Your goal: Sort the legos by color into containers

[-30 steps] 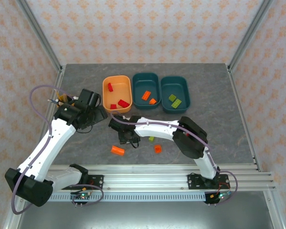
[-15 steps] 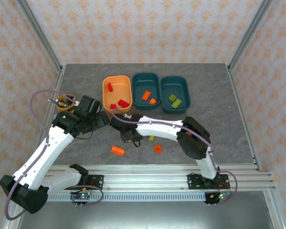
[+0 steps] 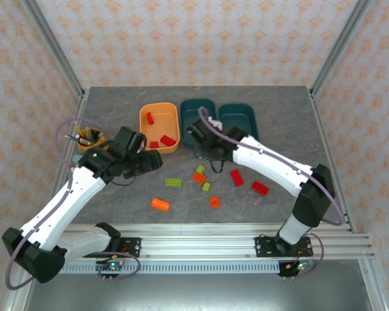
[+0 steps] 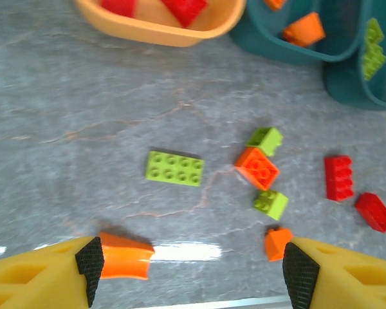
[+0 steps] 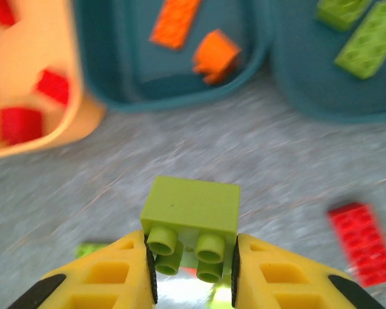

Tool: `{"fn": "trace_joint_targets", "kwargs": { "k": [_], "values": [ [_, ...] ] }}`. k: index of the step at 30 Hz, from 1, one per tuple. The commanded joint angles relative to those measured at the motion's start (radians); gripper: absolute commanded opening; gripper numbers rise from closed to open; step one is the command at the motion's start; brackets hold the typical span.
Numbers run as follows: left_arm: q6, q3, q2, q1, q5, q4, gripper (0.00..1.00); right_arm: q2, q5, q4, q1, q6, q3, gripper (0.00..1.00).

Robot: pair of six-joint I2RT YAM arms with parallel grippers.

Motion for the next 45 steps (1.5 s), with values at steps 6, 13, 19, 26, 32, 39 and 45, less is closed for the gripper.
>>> {"fn": "trace_joint_targets", "kwargs": {
  "k": [6,13,19,26,32,39,45],
  "values": [
    [0.020,0.155,0.159,-0.094,0.009,0.129,0.77,0.140,-0.170,0.025,-0.288,-0.162,0.030,0.31],
    [0.020,0.262,0.269,-0.117,-0.022,0.139,0.76,0.348,-0.272,-0.002,-0.391,-0.213,0.182,0.32],
    [0.010,0.263,0.297,-0.128,-0.031,0.140,0.76,0.444,-0.356,0.001,-0.440,-0.223,0.247,0.32],
    [0.000,0.238,0.297,-0.132,-0.042,0.135,0.76,0.505,-0.373,-0.027,-0.440,-0.223,0.299,0.34],
    [-0.001,0.224,0.282,-0.134,-0.048,0.119,0.76,0.500,-0.343,-0.037,-0.442,-0.217,0.301,0.52],
    [-0.004,0.203,0.253,-0.137,-0.054,0.085,0.76,0.379,-0.291,-0.052,-0.442,-0.224,0.293,0.57],
    [-0.026,0.175,0.215,-0.137,-0.083,0.034,0.75,0.168,-0.253,-0.004,-0.426,-0.256,0.210,0.58]
  ]
}}
